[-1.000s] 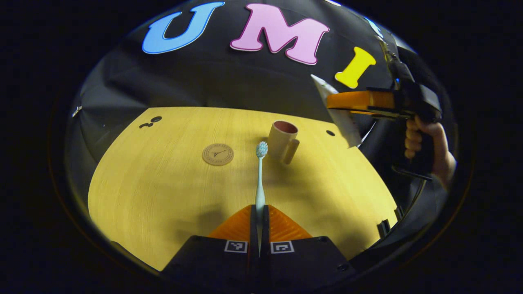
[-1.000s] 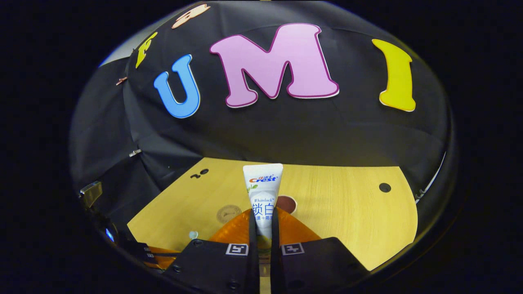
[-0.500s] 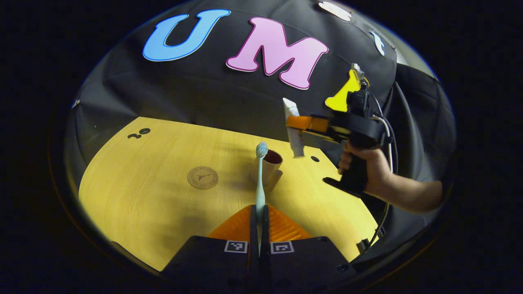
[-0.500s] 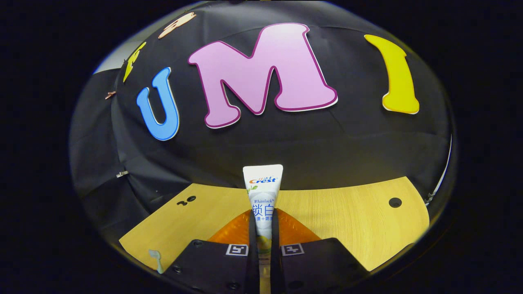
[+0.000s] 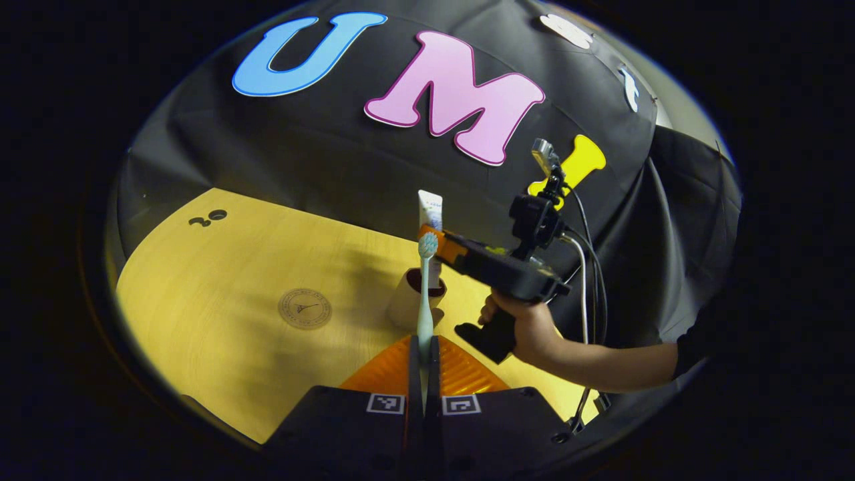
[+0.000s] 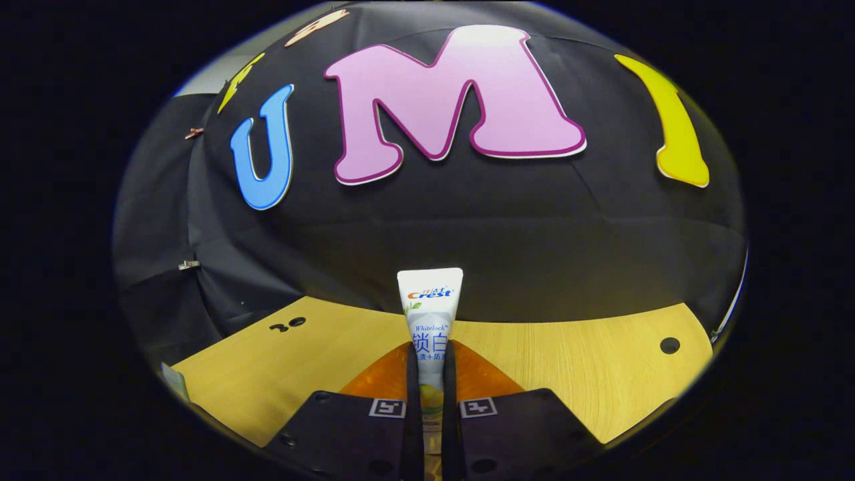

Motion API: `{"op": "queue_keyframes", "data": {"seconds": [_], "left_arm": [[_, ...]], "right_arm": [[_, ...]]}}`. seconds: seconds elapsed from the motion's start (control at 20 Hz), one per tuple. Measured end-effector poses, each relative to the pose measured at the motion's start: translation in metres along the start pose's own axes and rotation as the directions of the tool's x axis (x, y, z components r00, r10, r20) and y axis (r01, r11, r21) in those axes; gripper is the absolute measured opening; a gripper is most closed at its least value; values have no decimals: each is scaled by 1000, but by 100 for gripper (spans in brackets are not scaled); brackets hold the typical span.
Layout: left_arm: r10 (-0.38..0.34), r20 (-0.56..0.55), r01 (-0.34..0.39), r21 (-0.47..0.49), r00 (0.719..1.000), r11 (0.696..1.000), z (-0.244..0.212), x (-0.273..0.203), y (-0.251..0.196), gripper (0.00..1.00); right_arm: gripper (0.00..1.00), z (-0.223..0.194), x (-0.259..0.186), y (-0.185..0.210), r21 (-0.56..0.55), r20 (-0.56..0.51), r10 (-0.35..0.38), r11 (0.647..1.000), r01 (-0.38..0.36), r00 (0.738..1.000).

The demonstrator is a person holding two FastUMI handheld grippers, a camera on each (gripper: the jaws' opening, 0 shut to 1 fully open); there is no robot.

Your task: Put the toothbrush and toothpaste on the desktop into the cup, then pick up the cup and place it on the coaster on the desktop.

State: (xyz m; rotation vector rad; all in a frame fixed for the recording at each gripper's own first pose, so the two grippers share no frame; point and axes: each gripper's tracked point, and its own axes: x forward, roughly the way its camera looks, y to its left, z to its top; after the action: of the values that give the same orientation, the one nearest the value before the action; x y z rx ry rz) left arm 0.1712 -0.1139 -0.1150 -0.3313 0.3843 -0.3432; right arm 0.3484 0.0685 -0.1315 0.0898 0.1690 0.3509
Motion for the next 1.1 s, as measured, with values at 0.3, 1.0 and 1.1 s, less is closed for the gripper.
{"op": "queue_keyframes", "data": {"seconds": [0.3, 1.0, 1.1], "left_arm": [[-3, 10, 3, -15, 1000, 1000, 2, 7, -3, 6], [-23, 77, 23, -3, 997, 1000, 22, 19, -26, 6], [-40, 120, 38, 15, 992, 999, 39, 31, -31, 6]], "right_arm": [[15, -22, 9, -7, -4, -14, 6, 1000, -6, 1000], [99, -48, -24, -21, 31, -92, 34, 999, -31, 995], [98, -50, -37, -32, 42, -106, 21, 999, -17, 994]]}}
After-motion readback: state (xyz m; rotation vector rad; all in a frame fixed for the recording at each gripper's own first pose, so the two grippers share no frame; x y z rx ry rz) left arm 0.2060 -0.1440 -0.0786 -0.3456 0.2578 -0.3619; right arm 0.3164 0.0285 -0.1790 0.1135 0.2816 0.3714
